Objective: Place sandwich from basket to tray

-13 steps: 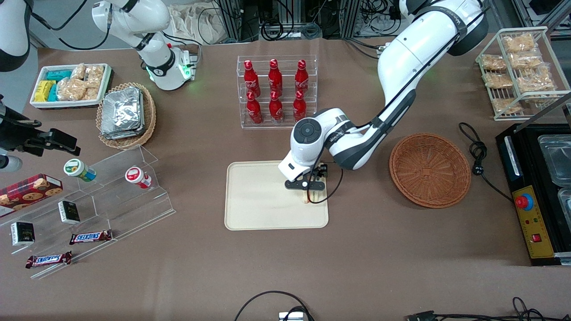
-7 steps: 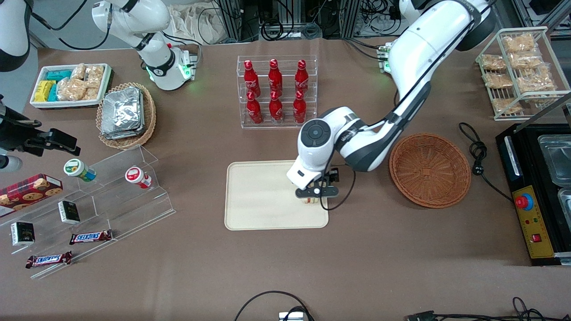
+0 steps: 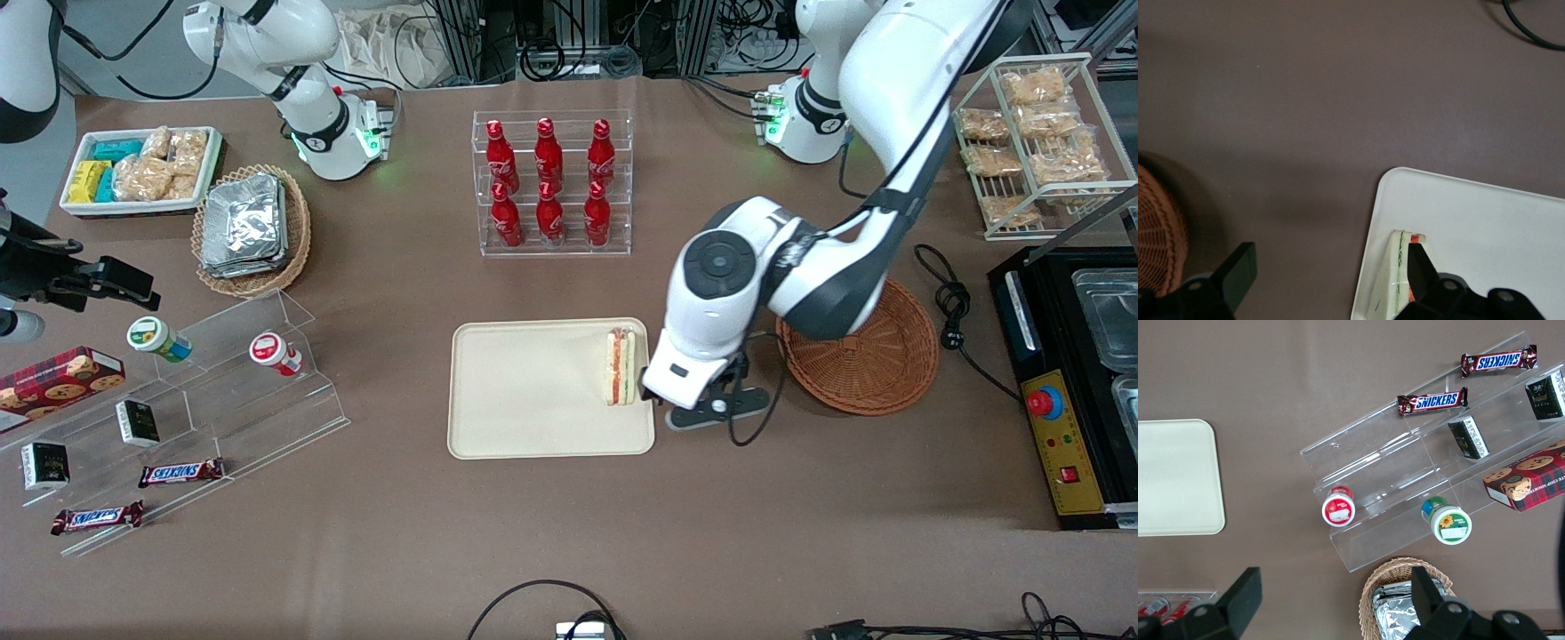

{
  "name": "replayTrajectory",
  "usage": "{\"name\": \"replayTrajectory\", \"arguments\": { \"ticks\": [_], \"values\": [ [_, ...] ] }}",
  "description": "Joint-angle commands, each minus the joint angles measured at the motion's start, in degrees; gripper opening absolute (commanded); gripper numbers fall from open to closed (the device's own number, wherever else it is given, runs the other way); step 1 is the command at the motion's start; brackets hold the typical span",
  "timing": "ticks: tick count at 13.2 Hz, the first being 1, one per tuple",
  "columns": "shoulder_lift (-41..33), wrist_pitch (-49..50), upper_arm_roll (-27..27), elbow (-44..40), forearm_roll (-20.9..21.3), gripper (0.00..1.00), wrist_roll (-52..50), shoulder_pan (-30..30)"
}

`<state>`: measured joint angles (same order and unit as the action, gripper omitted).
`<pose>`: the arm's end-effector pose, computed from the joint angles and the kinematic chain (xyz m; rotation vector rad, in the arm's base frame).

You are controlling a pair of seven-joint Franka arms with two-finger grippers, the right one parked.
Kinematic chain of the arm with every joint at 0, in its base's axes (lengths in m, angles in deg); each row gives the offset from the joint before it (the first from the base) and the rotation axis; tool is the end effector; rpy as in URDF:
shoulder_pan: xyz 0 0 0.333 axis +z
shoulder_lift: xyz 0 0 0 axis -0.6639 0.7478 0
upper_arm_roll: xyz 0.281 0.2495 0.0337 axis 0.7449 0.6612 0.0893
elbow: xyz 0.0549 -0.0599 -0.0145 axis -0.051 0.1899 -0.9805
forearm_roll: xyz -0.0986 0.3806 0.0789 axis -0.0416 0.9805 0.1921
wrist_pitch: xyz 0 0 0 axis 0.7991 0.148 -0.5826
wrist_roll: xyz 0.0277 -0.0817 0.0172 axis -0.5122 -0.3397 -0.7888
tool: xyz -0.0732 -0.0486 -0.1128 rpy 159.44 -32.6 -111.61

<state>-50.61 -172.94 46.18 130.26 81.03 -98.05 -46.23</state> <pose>0.6664 -0.3520 0.4188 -3.0813 -0.3719 -0.1523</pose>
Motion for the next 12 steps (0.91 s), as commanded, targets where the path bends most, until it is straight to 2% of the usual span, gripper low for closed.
{"name": "replayTrajectory", "arguments": {
  "ticks": [1,4,12],
  "values": [
    [-3.67,4.00,0.03,-0.01,-2.40,1.00,-0.17,3.48],
    [-3.94,7.60,0.03,-4.04,-2.40,1.00,0.27,5.68],
    [-6.48,8.67,0.72,-4.85,-3.02,1.00,5.35,8.59]
  ]
}}
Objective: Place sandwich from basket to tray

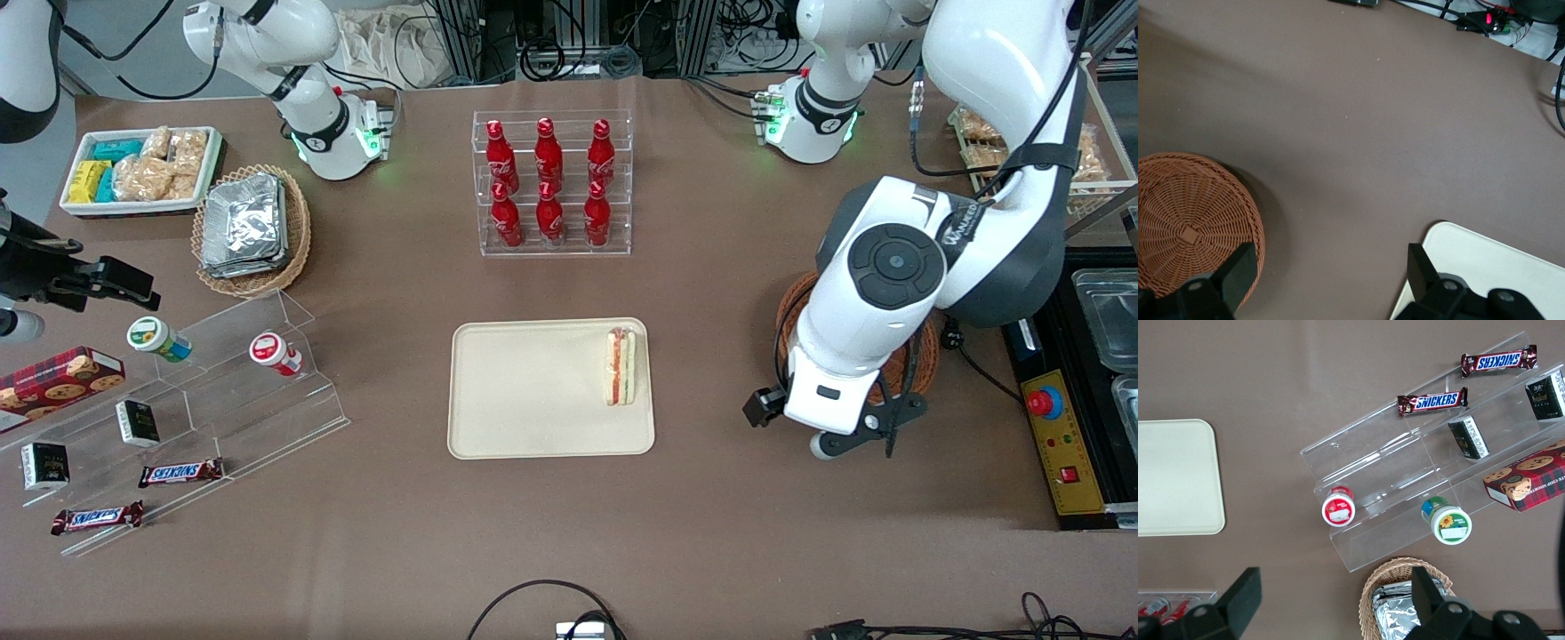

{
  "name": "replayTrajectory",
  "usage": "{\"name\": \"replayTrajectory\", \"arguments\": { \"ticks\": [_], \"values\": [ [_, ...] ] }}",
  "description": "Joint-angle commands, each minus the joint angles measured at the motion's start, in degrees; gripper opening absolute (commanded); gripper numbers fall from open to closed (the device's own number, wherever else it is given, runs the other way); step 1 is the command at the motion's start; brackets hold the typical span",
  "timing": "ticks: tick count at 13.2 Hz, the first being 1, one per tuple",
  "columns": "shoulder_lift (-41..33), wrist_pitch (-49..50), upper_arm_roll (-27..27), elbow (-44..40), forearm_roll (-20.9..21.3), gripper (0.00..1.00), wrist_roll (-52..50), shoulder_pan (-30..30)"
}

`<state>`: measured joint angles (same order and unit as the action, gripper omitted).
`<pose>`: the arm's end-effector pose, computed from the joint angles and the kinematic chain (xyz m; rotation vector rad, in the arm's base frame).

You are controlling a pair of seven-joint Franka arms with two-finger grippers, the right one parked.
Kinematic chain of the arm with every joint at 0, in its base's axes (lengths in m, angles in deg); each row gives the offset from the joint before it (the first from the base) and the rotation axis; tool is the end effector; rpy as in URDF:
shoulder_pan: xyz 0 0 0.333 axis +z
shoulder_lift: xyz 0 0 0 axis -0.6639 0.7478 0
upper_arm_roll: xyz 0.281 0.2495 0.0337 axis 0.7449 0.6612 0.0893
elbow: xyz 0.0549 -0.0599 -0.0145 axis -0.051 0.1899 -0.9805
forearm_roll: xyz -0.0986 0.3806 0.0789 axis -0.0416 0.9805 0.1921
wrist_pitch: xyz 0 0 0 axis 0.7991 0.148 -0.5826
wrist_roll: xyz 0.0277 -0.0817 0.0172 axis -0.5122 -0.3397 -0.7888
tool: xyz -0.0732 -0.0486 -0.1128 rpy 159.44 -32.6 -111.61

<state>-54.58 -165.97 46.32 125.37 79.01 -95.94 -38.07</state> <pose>0.7030 -0.2408 0.4948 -3.0306 -0.6065 -0.1802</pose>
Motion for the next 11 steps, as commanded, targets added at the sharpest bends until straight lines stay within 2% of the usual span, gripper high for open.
{"name": "replayTrajectory", "arguments": {
  "ticks": [1,6,11],
  "values": [
    [-3.74,2.66,1.98,0.65,-2.30,1.00,5.35,0.34],
    [-13.31,2.23,13.58,7.59,-13.54,1.00,19.67,-1.41],
    [-21.40,5.37,24.04,12.87,-19.97,1.00,35.56,-4.14]
  ]
}}
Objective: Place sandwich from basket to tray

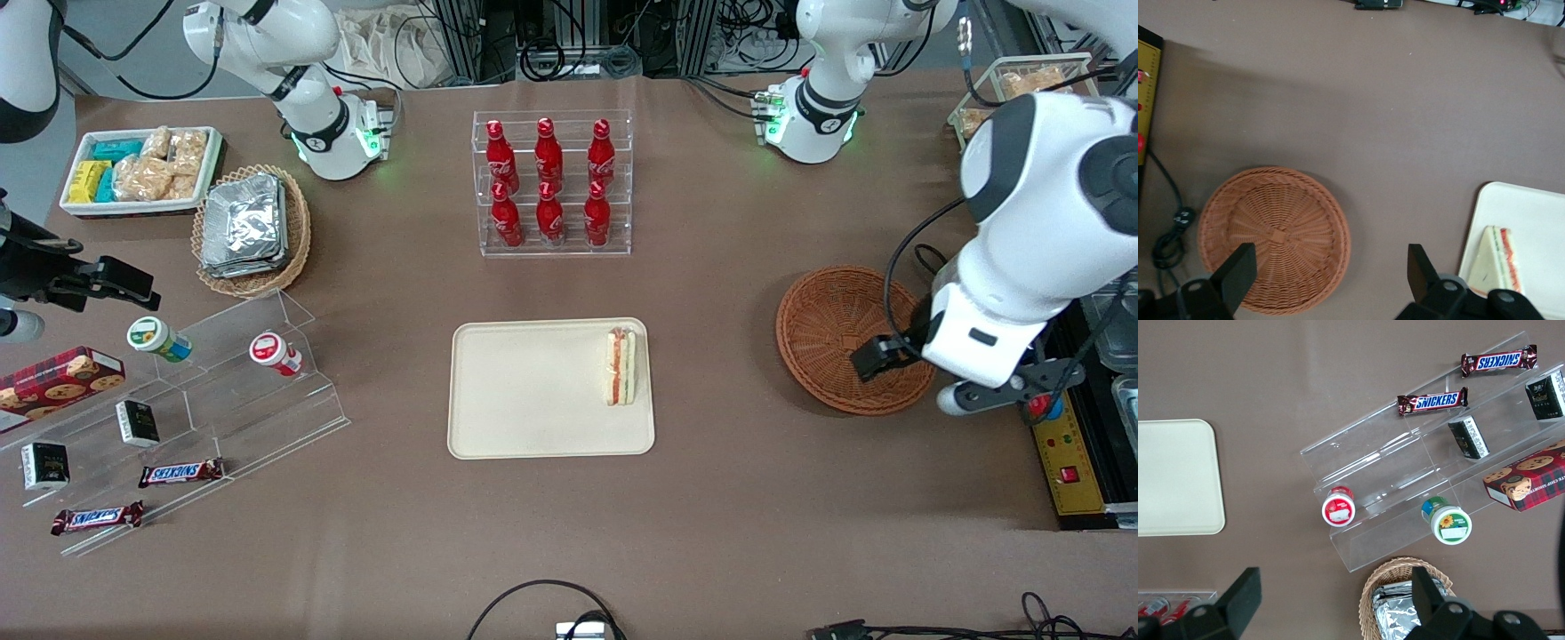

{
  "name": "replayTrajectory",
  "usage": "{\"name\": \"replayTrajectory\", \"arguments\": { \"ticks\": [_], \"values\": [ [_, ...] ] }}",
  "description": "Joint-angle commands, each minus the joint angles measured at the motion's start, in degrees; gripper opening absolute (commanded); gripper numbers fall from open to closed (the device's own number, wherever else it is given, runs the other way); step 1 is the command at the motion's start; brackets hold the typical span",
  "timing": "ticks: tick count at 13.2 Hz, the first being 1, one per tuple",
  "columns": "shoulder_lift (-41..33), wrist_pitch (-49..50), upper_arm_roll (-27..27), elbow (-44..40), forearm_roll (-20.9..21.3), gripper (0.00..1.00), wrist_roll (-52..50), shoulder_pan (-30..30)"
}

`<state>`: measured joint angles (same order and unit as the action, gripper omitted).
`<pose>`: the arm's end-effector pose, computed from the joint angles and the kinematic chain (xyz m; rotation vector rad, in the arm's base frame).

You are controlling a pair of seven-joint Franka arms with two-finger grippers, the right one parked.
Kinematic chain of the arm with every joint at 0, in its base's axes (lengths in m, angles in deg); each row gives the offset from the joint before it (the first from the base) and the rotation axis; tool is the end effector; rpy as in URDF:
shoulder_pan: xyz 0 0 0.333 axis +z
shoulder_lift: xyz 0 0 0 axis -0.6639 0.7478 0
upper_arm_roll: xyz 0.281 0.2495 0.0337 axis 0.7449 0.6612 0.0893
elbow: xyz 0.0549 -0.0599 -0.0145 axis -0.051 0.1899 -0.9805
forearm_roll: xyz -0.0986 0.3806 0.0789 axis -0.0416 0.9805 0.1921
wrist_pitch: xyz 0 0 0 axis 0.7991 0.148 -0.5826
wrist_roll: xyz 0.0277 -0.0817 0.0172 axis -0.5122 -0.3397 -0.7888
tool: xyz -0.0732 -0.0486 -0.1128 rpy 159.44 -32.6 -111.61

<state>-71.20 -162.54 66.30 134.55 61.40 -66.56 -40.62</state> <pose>0.6523 -0.1155 0.5747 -3.1066 -0.2975 -0.0936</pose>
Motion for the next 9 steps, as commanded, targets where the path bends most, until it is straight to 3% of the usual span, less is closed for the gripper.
{"name": "replayTrajectory", "arguments": {
  "ticks": [1,5,9],
  "values": [
    [-5.84,3.70,5.12,3.61,-2.55,1.00,9.88,-1.59],
    [-9.71,10.39,7.15,3.87,-4.48,1.00,19.74,-0.98],
    [-13.22,12.86,7.68,4.05,-4.83,1.00,22.14,0.07]
  ]
}}
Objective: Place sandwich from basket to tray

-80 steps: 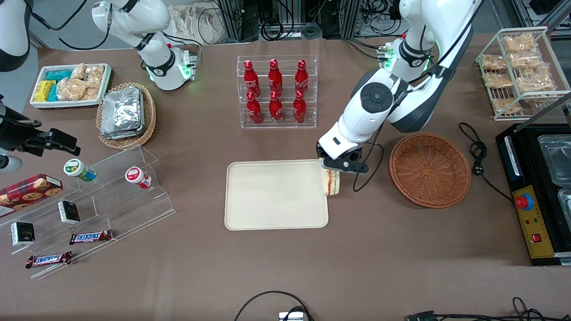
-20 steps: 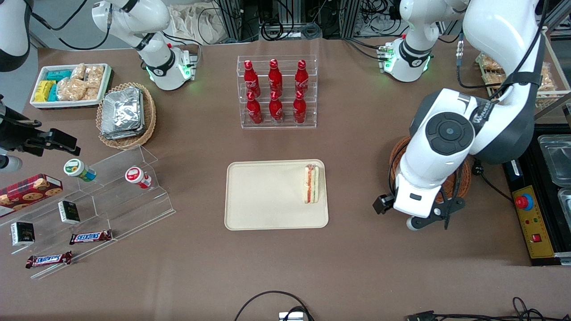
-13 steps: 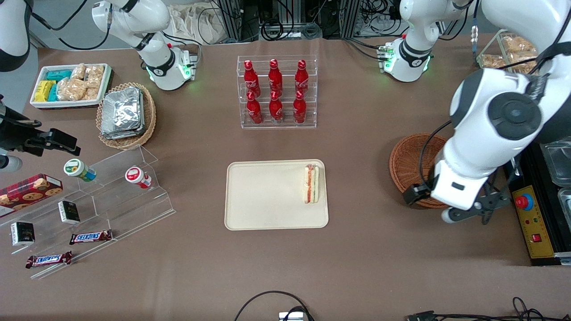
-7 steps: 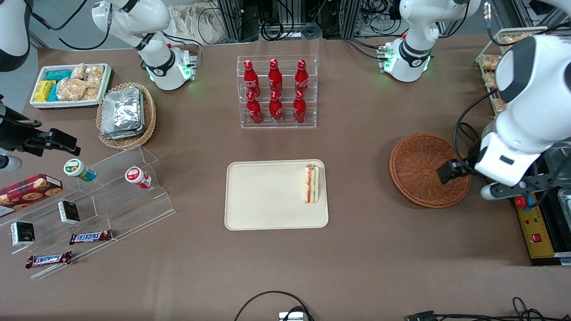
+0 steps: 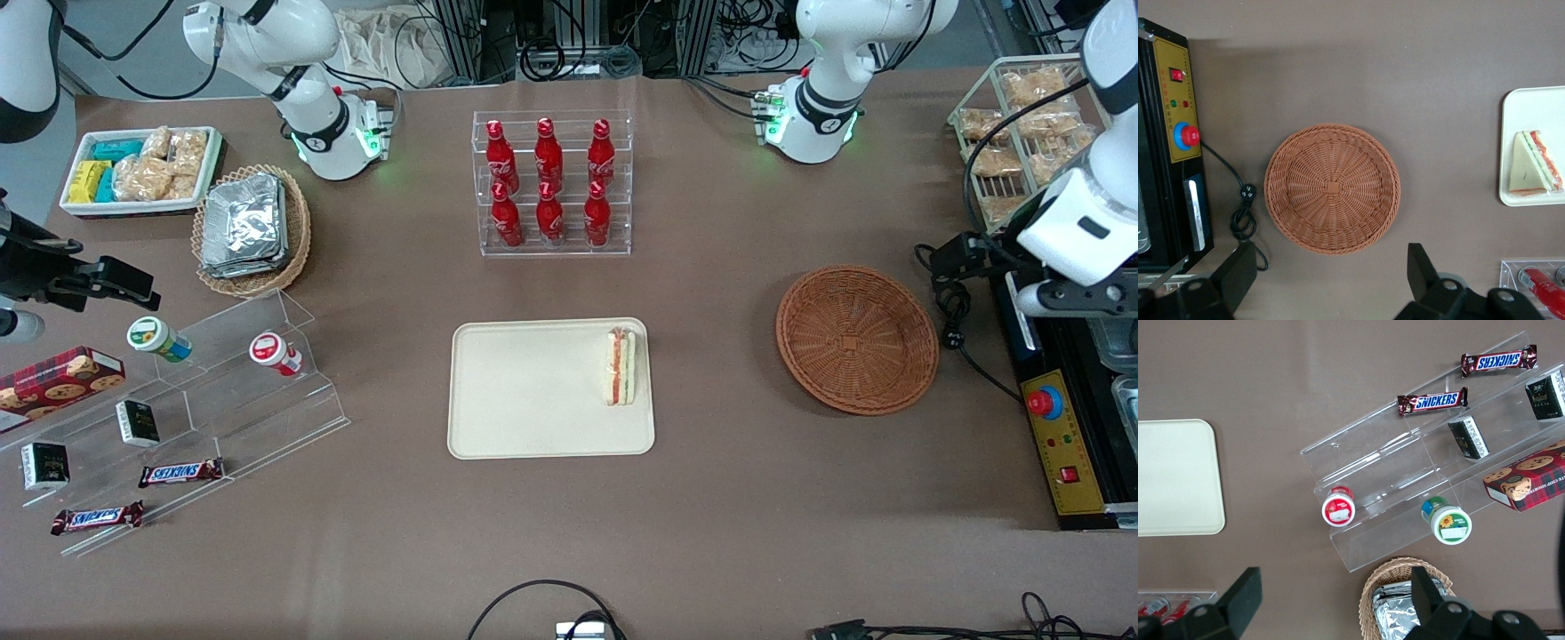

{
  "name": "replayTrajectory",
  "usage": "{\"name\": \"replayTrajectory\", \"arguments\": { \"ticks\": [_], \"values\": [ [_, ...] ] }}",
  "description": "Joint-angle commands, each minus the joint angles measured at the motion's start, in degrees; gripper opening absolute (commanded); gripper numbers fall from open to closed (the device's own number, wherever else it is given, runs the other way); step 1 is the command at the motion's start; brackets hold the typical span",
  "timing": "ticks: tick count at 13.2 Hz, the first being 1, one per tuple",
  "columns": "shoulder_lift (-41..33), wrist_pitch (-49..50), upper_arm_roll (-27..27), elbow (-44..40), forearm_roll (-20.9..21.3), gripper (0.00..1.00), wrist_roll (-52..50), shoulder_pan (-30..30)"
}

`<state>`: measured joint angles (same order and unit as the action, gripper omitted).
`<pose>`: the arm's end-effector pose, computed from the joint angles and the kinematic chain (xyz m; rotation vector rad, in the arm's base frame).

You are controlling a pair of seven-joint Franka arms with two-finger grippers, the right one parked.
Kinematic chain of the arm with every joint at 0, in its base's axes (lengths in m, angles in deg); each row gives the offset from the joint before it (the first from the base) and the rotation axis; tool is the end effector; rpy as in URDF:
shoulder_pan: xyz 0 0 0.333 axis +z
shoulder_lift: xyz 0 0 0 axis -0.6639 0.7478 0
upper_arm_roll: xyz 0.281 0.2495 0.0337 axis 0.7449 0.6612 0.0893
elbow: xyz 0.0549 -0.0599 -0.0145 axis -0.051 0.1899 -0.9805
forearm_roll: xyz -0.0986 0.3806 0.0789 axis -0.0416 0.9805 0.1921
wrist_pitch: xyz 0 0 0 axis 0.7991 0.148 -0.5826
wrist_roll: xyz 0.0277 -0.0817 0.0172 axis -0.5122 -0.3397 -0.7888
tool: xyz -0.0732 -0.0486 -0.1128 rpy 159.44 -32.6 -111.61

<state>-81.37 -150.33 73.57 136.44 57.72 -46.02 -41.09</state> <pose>0.5789 -0.0521 0.6467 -3.1163 0.0651 0.0345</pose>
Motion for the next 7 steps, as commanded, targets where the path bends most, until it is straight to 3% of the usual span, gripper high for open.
{"name": "replayTrajectory", "arguments": {
  "ticks": [1,7],
  "values": [
    [-3.67,1.17,0.41,2.33,-1.15,1.00,1.68,0.89],
    [-4.03,1.97,0.32,3.38,-1.15,1.00,3.00,2.48]
  ]
}}
